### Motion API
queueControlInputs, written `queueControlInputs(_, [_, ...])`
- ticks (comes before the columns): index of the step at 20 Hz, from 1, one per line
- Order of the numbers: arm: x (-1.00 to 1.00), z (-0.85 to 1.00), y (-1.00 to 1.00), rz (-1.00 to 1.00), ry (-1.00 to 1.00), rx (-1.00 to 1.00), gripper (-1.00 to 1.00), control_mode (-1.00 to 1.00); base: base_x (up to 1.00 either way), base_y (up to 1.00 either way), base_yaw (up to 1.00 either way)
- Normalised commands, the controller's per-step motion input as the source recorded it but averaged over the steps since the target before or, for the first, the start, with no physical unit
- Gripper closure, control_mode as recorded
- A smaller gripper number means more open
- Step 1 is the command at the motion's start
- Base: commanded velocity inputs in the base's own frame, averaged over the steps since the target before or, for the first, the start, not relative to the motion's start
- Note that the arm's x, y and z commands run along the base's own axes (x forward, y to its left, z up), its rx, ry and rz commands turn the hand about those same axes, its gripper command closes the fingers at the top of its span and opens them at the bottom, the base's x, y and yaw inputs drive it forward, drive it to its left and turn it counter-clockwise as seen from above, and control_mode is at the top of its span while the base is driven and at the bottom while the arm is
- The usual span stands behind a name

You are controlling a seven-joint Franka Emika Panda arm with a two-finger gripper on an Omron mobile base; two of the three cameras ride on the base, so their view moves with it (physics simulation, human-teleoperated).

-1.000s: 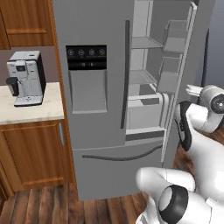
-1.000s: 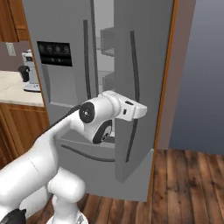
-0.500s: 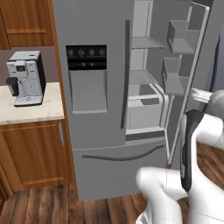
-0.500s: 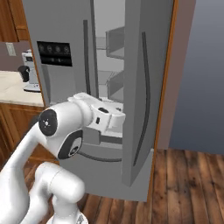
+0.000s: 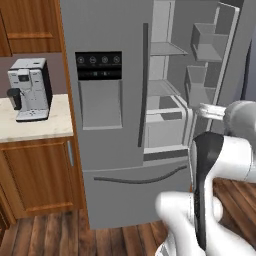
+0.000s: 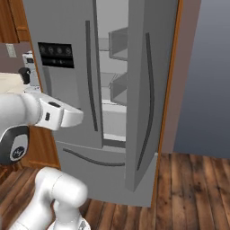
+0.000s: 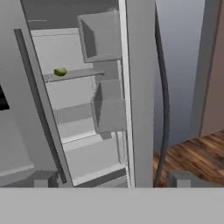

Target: There is a bowl on the dining counter. Grab a lemon wedge from the fridge and place it in the bowl. Then get the liquor bottle and glass cup from the cabinet and place them next to the bowl.

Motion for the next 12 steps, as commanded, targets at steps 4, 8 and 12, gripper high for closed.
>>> queueControlInputs(4, [0.25,0.23,0.93,0.05,0.36,0.05,-1.00,-1.00,0.00,0.00,0.00])
queueControlInputs(8, [0.84,0.02,0.61,0.00,0.34,0.03,-1.00,-1.00,0.00,0.00,0.00])
queueControlInputs(12, [1.00,-0.03,0.14,0.00,0.21,0.00,-1.00,-1.00,0.00,0.00,0.00])
